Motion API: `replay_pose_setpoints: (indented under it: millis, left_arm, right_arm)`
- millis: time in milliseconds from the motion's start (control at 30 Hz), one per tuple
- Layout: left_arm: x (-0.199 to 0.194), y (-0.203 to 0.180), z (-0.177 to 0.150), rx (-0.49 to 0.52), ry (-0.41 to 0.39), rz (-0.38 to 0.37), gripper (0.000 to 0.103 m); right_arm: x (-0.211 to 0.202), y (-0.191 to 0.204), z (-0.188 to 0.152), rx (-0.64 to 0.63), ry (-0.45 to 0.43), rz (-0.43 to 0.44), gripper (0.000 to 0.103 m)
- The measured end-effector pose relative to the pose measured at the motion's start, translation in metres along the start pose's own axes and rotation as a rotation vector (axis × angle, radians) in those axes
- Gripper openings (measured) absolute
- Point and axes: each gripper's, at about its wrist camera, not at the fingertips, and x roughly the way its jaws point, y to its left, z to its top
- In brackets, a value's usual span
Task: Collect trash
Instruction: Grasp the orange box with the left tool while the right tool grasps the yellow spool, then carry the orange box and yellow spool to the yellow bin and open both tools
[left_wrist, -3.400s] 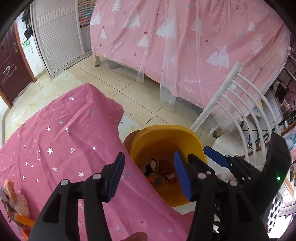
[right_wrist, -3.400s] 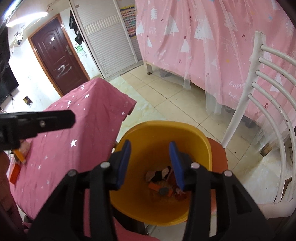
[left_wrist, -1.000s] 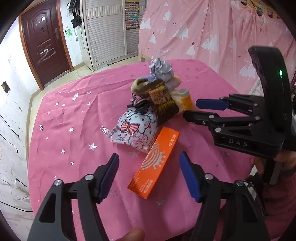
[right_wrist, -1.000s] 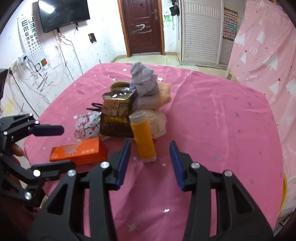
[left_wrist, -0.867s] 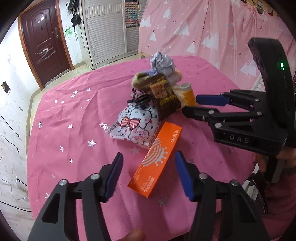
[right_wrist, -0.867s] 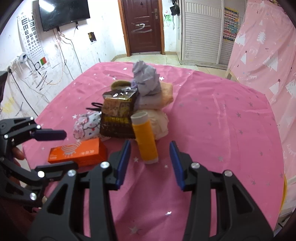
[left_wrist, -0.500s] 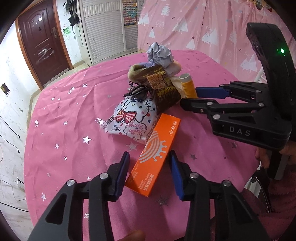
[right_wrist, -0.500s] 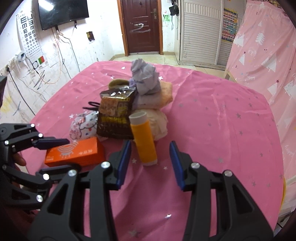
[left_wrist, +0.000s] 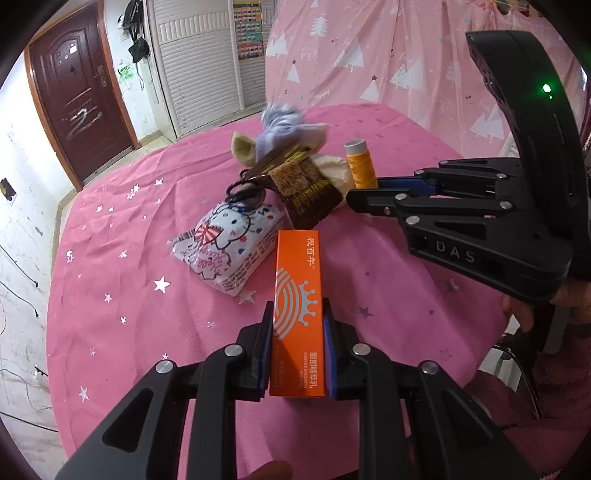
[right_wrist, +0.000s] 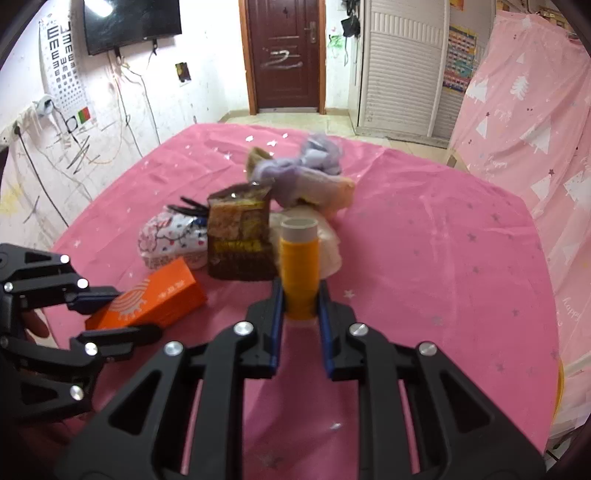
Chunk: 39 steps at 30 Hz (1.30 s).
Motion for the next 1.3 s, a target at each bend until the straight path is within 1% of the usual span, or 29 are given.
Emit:
replay_pose_setpoints:
  millis: [133,367,633,933,1133,1300]
  left_arm:
    - [-0.011,-0.001,0.004,0.005,-0.028,-0.002,0.017]
    - [-0.022,-0.007,0.024,0.018,-0.058,0.012,0.017]
    - [-0.022,-0.033,0.051,0.057,-0.078,0.006,0.017]
    - [-0.016,-0.078,0.088,0.094,-0.097,-0.030,0.017]
    - [-0.007,-0.121,0.112,0.138,-0.095,-0.070,0.017]
    - [0.002,-0.157,0.126,0.177,-0.080,-0.099,0.017]
  right_arm:
    - [-0.009,-0.008,0.000,0.015,-0.018,-0.010,0.016]
    - [-0.023,-0.032,-0.005,0.058,-0.049,-0.029,0.016]
    - [-0.041,-0.069,-0.014,0.131,-0.089,-0.064,0.016]
    - [-0.068,-0.129,-0.033,0.231,-0.133,-0.140,0.016]
    - [-0.091,-0.175,-0.054,0.303,-0.154,-0.215,0.016]
    - [-0.100,-0.204,-0.073,0.346,-0.149,-0.268,0.016]
